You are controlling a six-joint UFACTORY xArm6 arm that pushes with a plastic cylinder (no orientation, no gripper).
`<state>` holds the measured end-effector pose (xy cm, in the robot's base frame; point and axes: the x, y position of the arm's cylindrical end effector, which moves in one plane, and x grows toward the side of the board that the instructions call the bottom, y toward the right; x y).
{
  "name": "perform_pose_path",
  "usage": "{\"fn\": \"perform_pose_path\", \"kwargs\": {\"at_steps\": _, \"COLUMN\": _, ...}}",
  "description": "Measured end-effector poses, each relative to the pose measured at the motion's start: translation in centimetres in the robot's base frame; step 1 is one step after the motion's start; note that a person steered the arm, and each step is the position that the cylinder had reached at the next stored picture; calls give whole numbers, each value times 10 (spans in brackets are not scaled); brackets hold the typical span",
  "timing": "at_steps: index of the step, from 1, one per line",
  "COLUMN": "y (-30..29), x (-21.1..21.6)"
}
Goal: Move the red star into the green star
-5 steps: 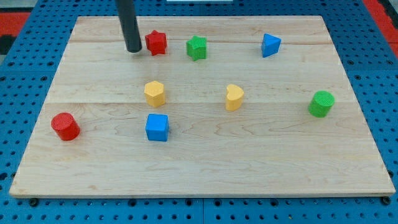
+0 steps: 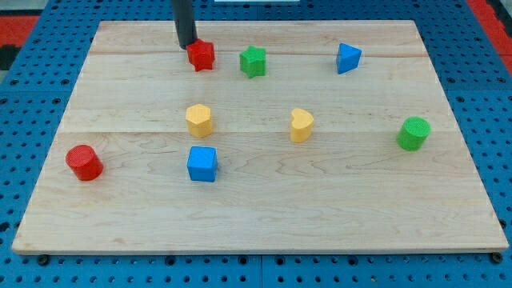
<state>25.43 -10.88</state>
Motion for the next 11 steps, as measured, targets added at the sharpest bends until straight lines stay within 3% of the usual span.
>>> {"fn": "perform_pose_path", "kwargs": {"at_steps": 4, "y": -35, "x": 39}}
{"fn": "perform_pose_path", "kwargs": {"at_steps": 9, "y": 115, "x": 7}}
{"fn": "perform_pose_path", "kwargs": {"at_steps": 11, "y": 115, "x": 22}}
